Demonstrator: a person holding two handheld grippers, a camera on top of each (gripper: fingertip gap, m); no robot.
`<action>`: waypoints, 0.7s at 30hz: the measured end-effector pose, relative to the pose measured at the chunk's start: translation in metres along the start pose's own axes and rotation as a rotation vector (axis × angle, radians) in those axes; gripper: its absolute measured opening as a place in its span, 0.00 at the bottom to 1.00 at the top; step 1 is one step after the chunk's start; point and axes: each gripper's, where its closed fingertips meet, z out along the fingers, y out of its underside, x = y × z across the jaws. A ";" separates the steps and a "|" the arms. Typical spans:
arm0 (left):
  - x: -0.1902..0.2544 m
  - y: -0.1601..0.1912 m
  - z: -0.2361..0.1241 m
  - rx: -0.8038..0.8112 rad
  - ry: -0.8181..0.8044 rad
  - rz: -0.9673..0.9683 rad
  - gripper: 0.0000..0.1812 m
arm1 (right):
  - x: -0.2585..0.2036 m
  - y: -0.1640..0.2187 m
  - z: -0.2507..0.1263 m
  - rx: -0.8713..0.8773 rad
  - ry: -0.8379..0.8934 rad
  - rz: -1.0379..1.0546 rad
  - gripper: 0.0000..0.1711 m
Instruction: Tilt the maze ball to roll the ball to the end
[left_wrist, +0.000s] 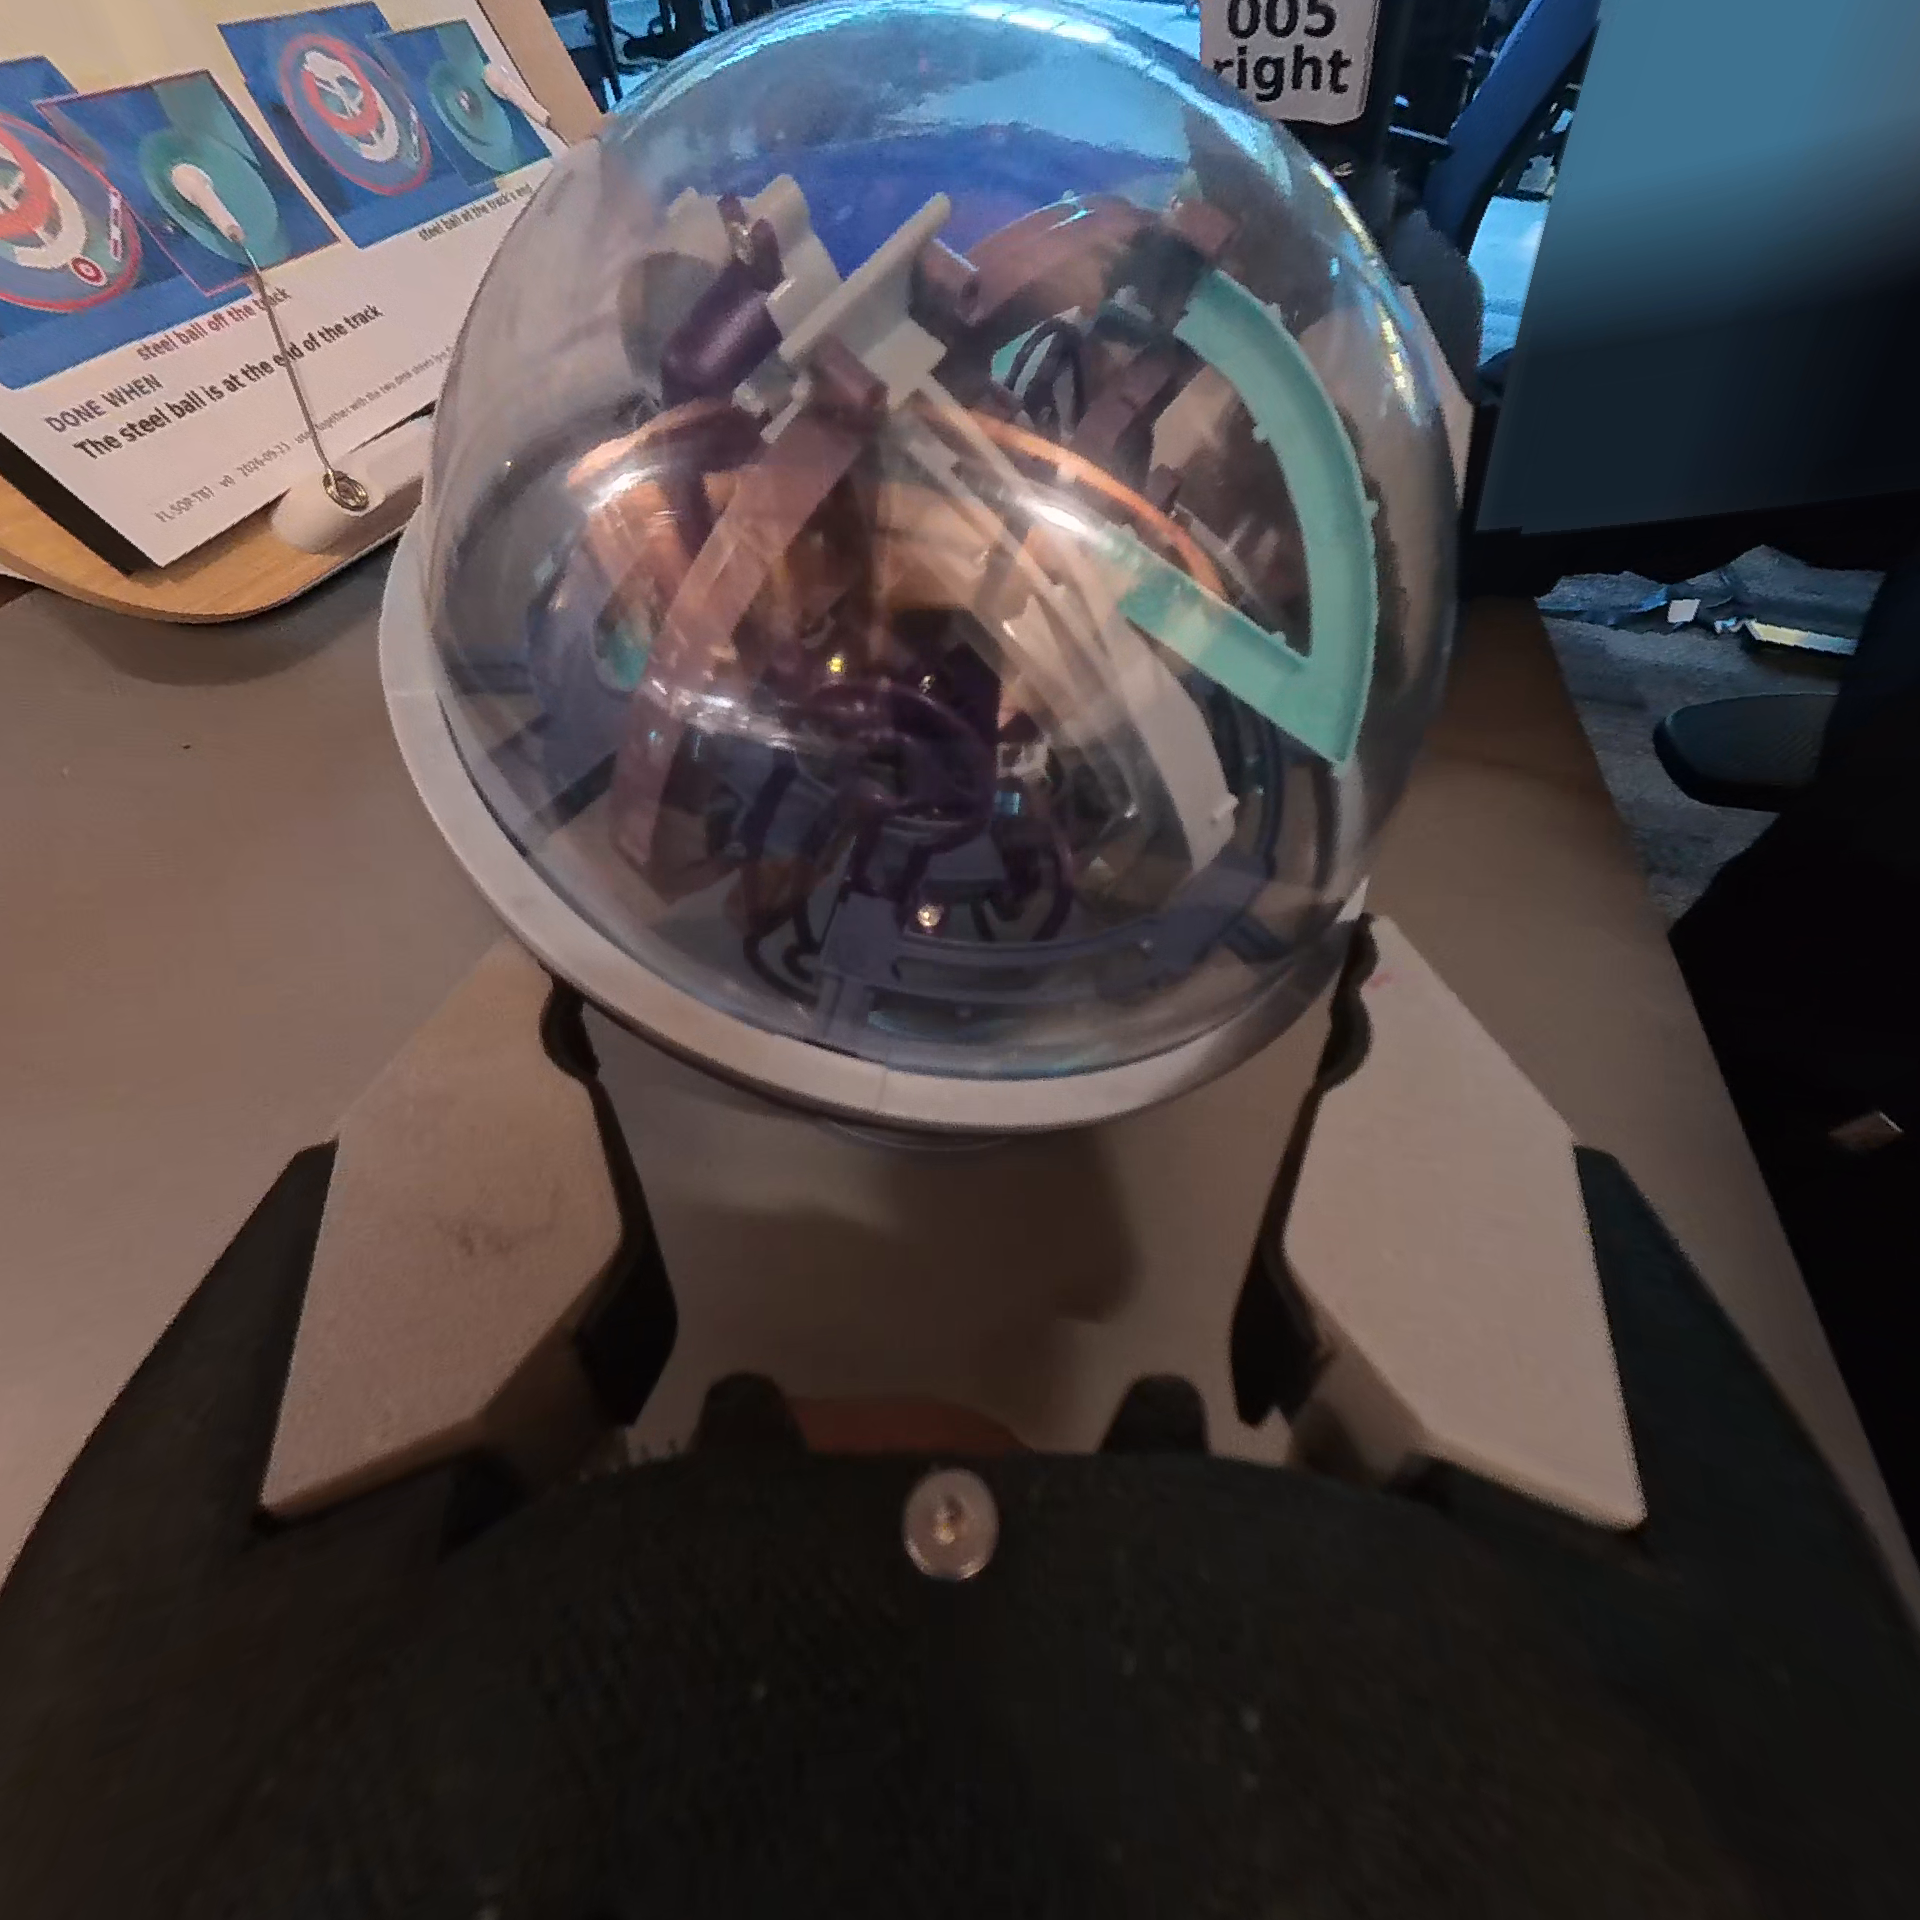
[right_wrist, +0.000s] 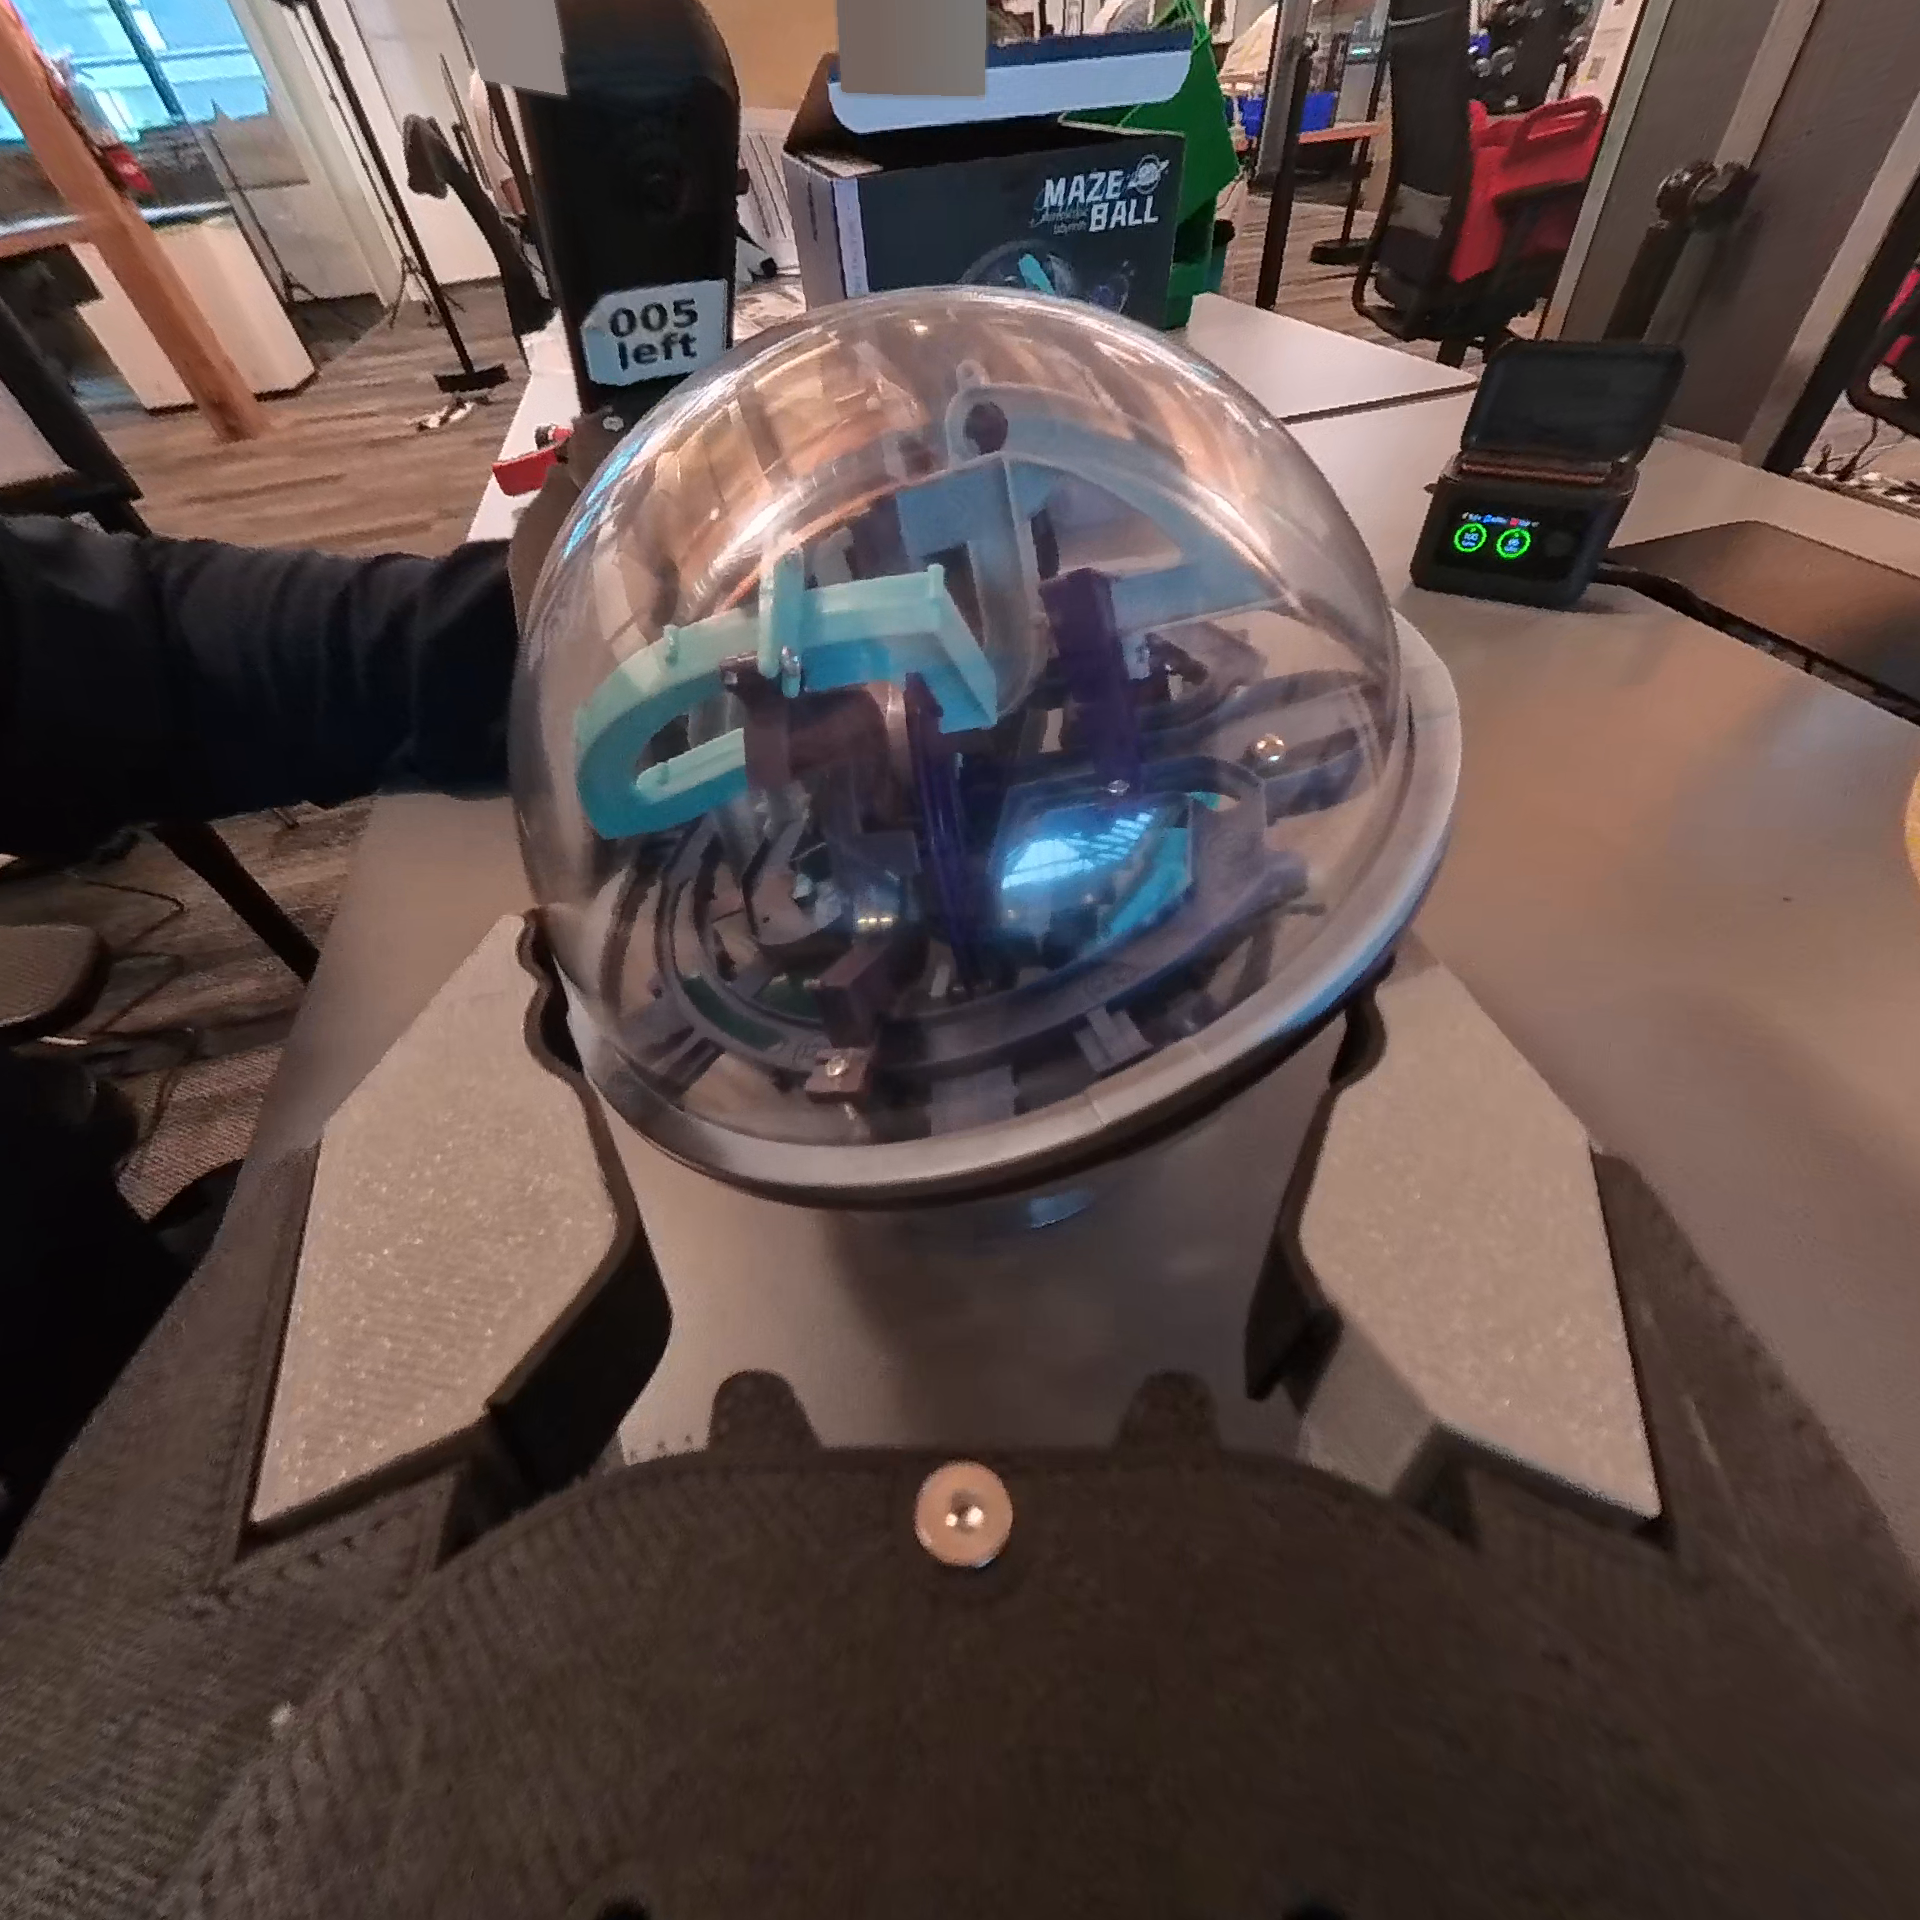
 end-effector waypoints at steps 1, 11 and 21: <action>0.000 -0.001 0.000 0.003 0.001 0.002 0.77 | 0.000 -0.001 0.000 0.002 0.002 0.001 0.84; 0.003 -0.006 -0.004 0.044 -0.016 0.105 0.77 | -0.007 -0.007 -0.002 0.024 0.041 -0.091 0.84; 0.004 -0.008 -0.004 0.052 -0.026 0.145 0.77 | -0.009 -0.009 -0.003 0.021 0.061 -0.139 0.84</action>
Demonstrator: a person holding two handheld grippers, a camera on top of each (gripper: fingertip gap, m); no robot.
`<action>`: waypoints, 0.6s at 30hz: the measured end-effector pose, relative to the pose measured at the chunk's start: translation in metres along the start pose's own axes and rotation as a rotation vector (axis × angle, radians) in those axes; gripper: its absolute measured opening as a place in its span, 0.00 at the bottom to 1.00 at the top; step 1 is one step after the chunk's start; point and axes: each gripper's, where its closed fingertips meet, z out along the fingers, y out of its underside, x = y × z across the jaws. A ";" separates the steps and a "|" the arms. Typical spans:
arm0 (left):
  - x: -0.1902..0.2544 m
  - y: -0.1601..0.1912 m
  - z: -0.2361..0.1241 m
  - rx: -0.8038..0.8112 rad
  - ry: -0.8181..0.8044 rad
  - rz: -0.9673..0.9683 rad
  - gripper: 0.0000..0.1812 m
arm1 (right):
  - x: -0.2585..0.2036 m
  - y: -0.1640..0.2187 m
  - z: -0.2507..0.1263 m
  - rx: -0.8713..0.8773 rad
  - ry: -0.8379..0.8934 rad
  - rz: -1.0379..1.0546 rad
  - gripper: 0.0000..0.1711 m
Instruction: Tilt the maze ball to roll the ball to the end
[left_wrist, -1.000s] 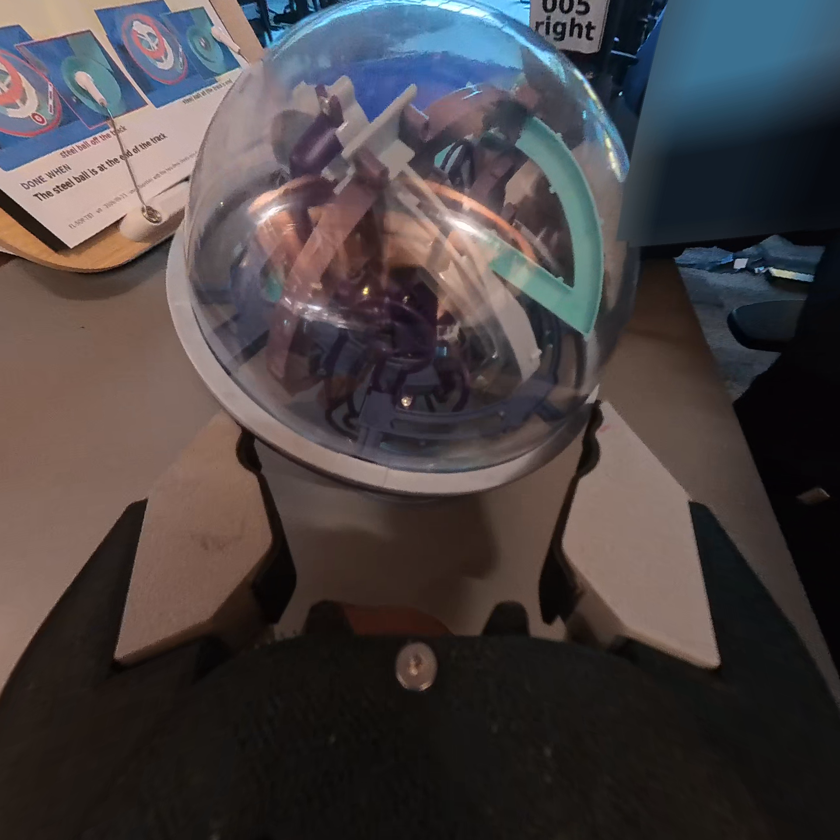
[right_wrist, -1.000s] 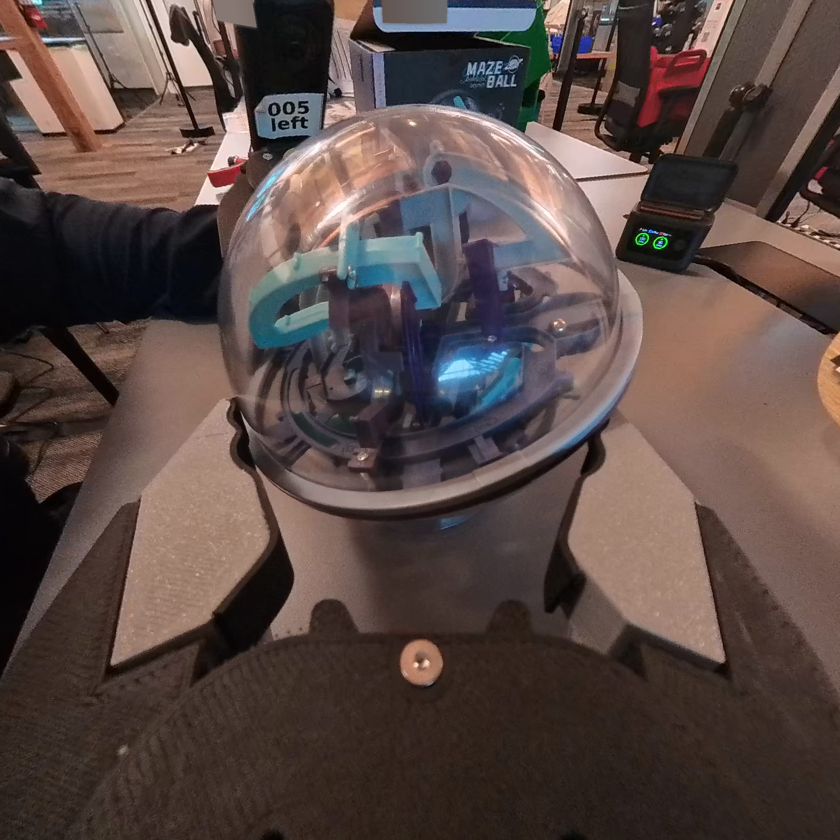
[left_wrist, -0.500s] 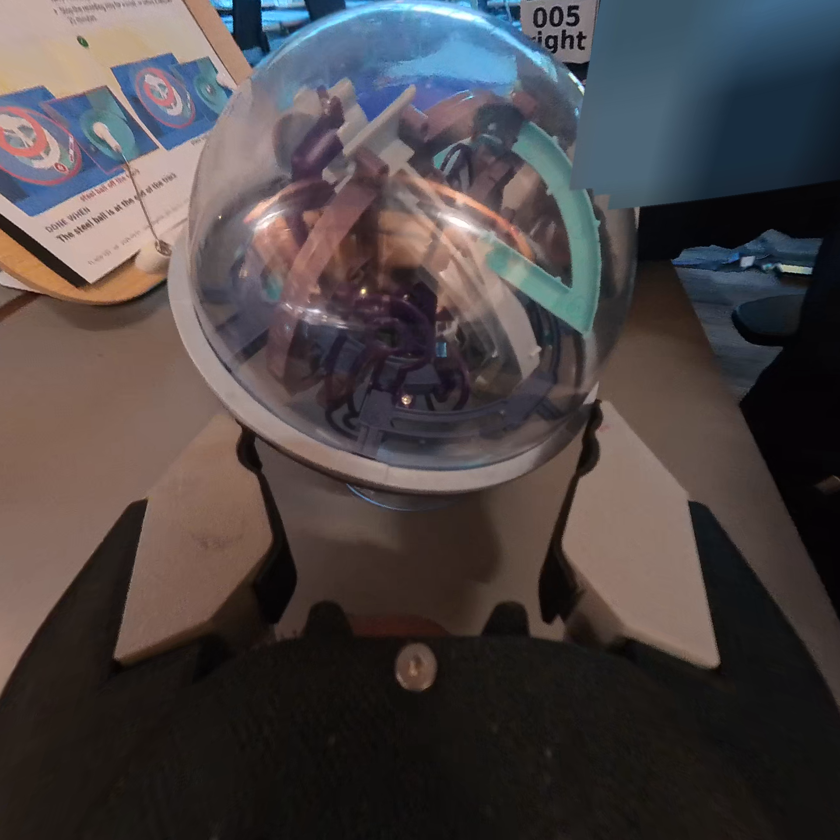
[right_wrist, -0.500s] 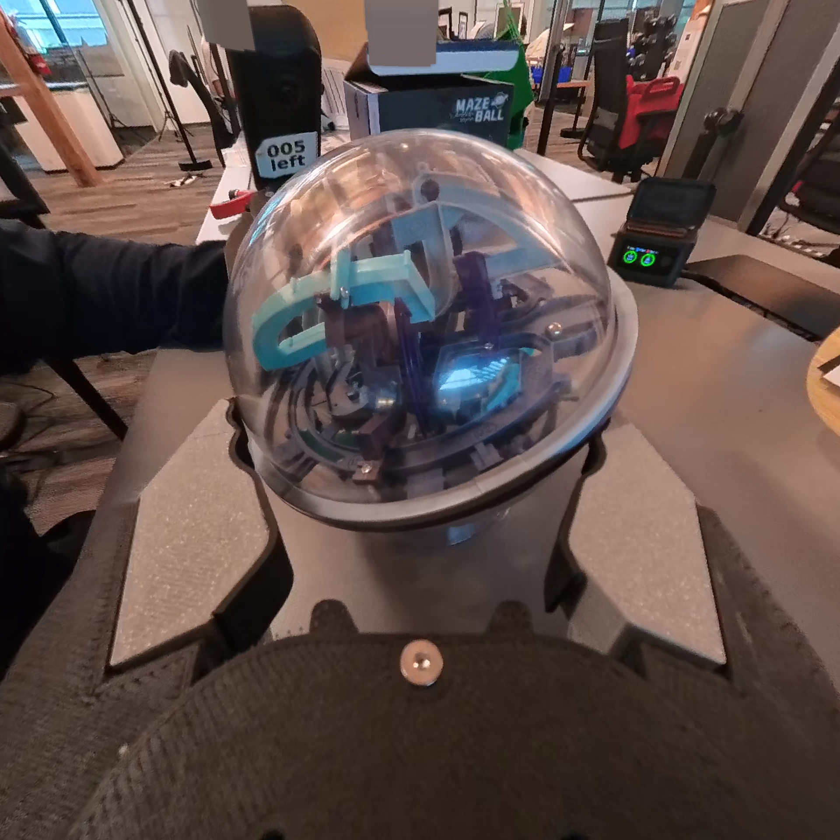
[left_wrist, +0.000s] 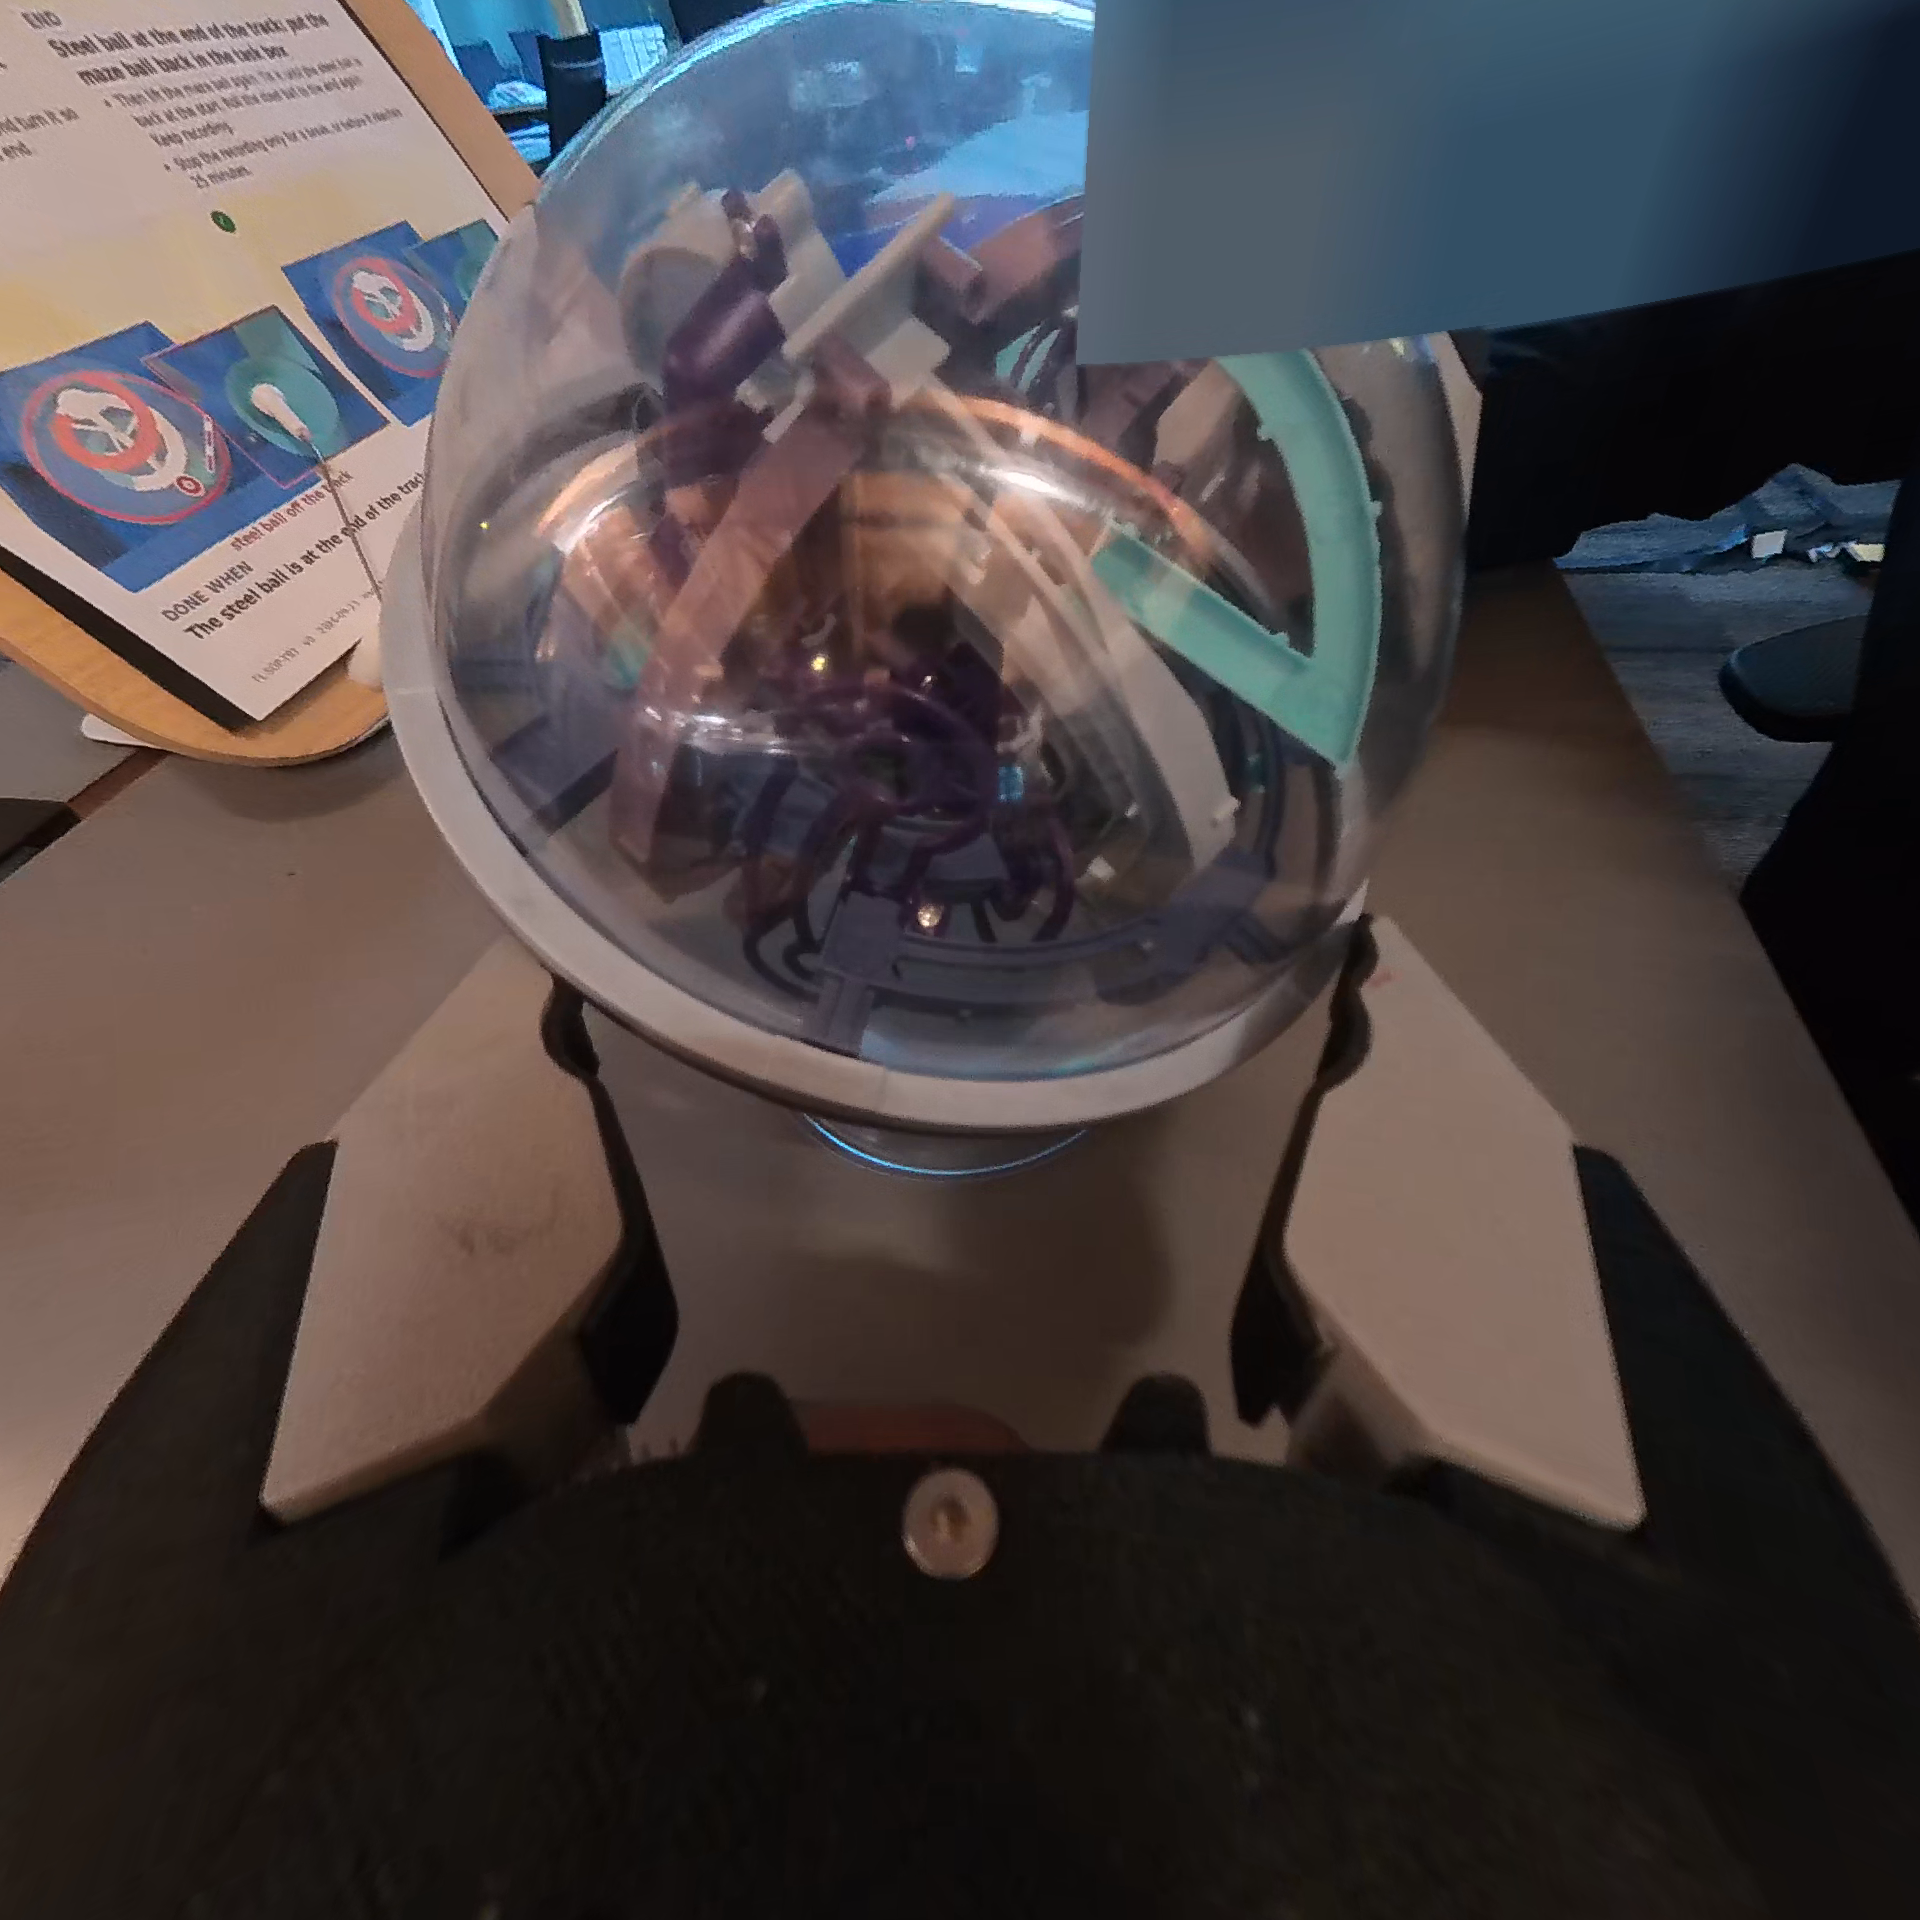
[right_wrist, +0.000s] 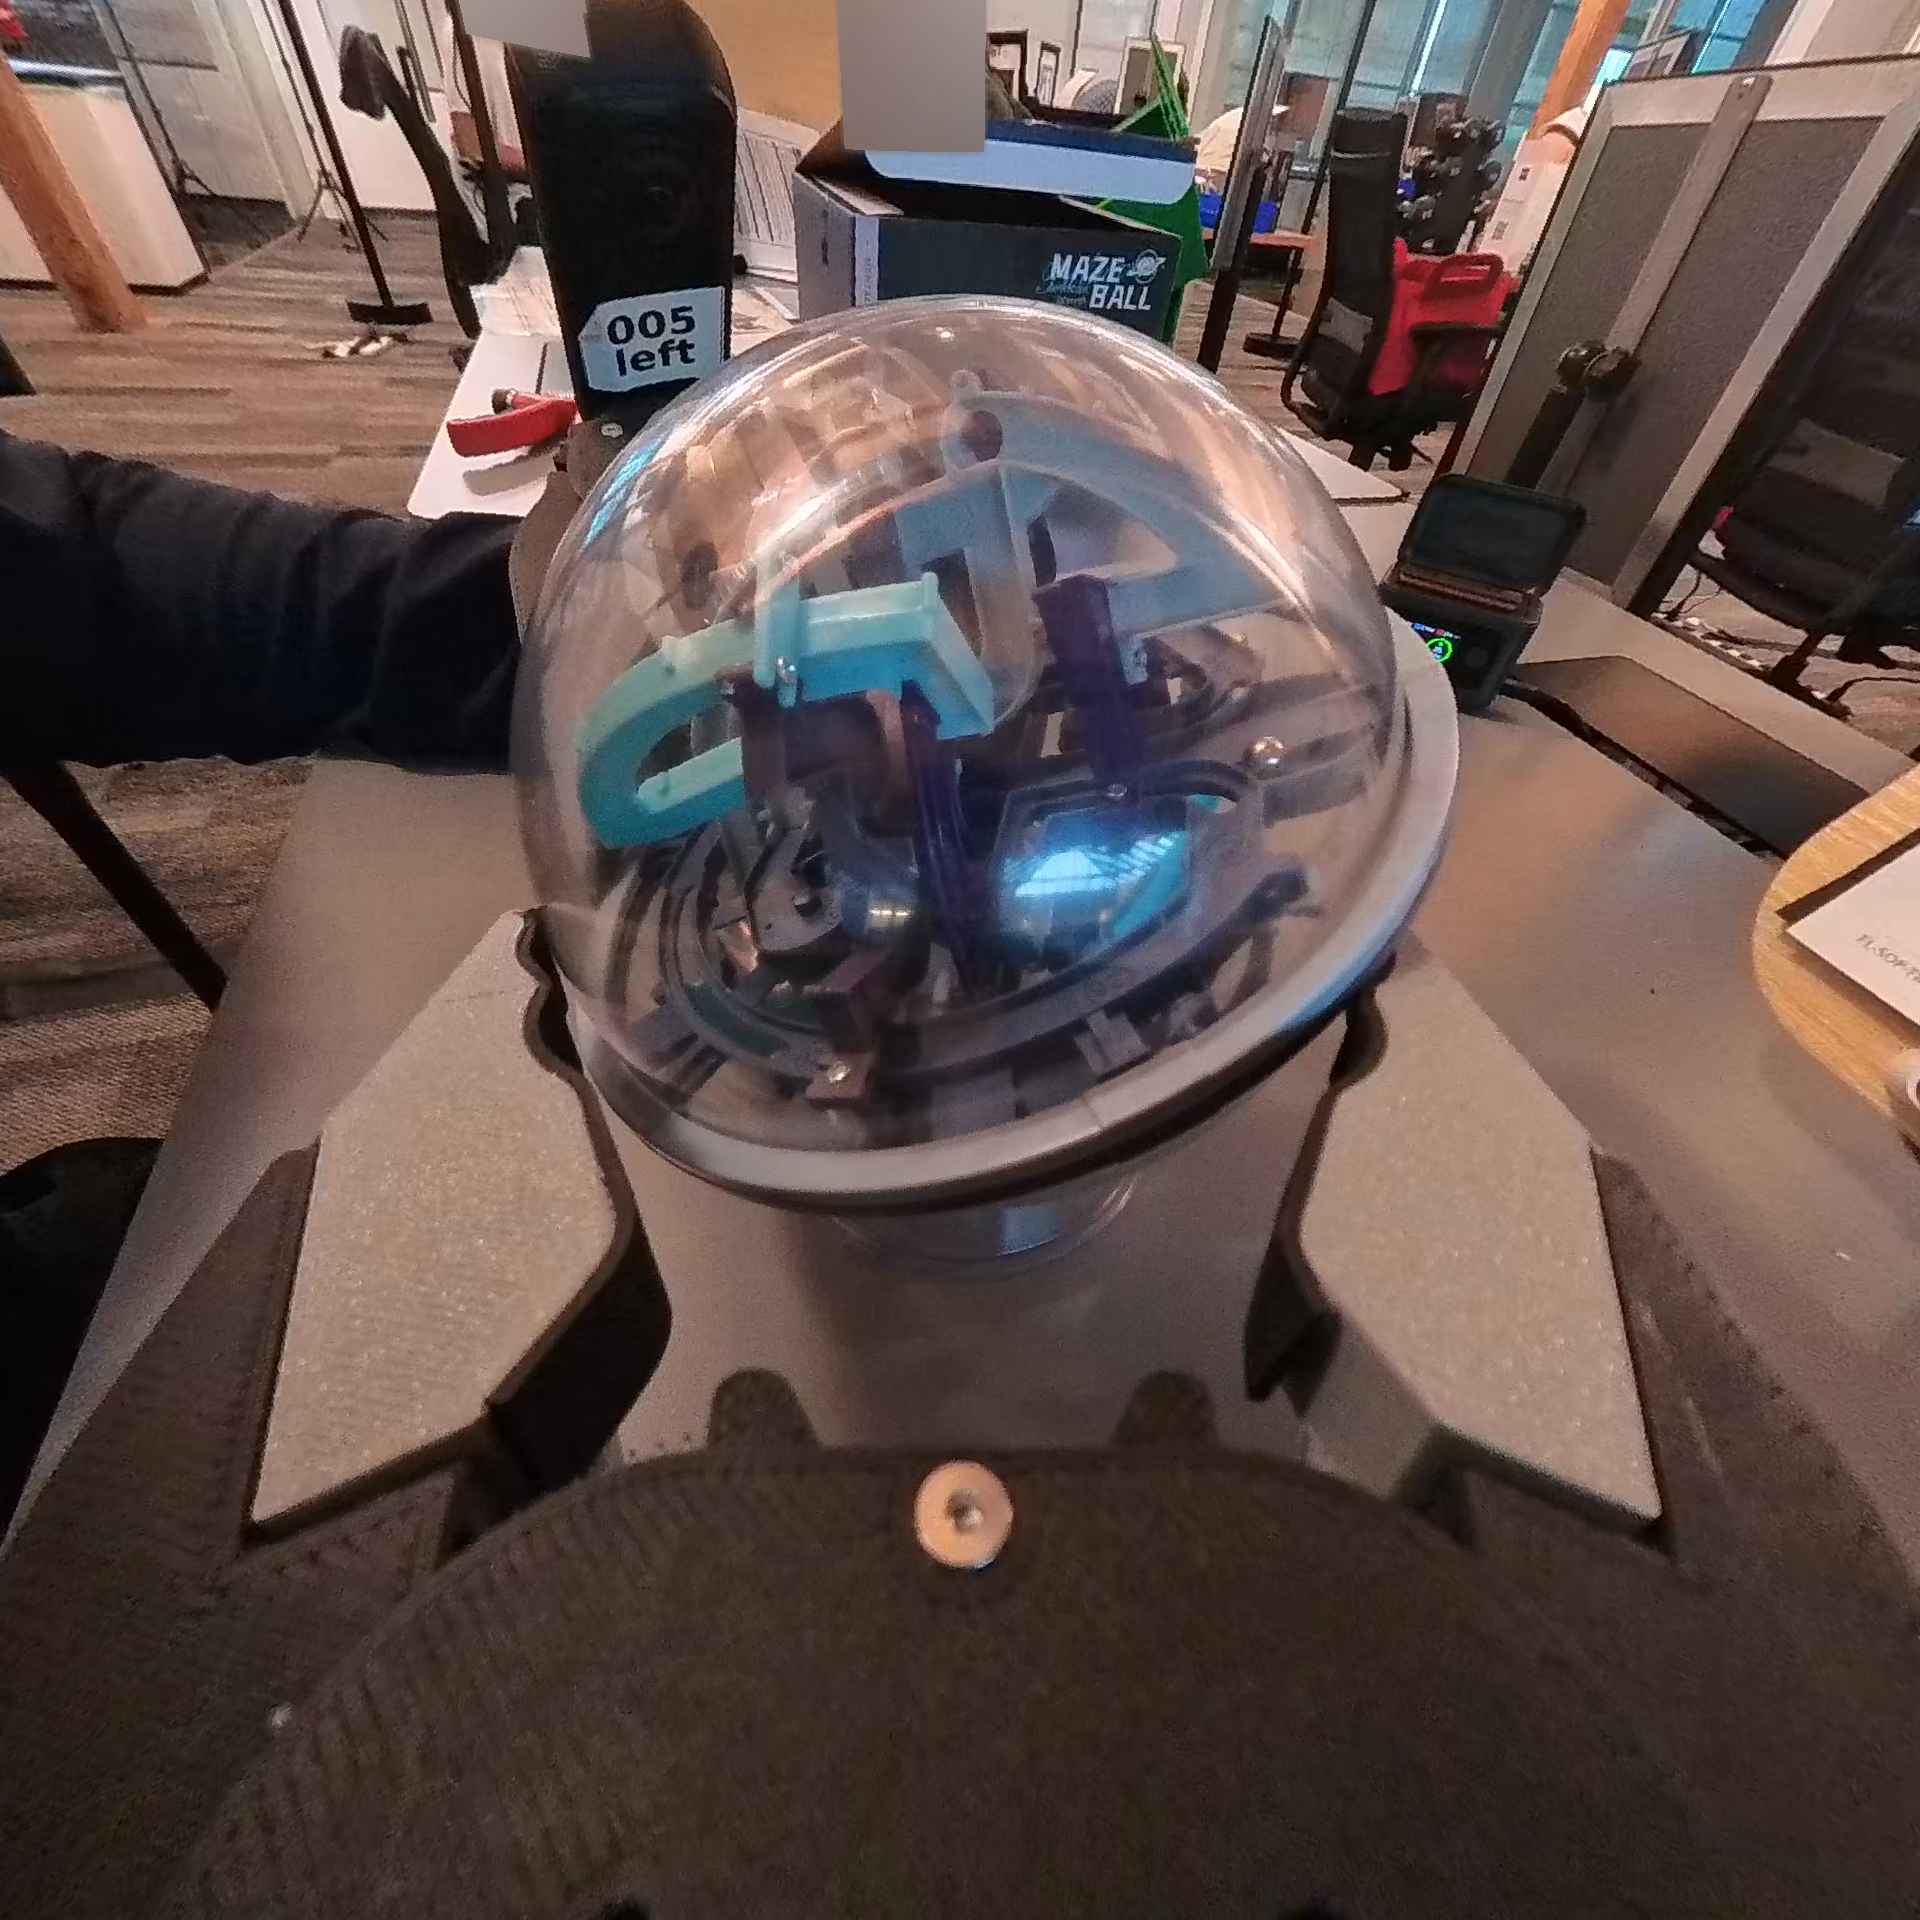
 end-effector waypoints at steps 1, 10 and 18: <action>0.000 0.000 0.000 -0.001 0.000 -0.001 0.77 | 0.000 0.000 0.000 0.001 -0.001 0.002 0.84; 0.000 0.002 0.001 -0.012 -0.004 -0.009 0.77 | 0.001 0.002 0.000 0.003 -0.009 0.019 0.84; -0.001 0.003 0.002 -0.023 -0.010 -0.007 0.77 | 0.001 0.003 0.001 0.005 -0.013 0.026 0.84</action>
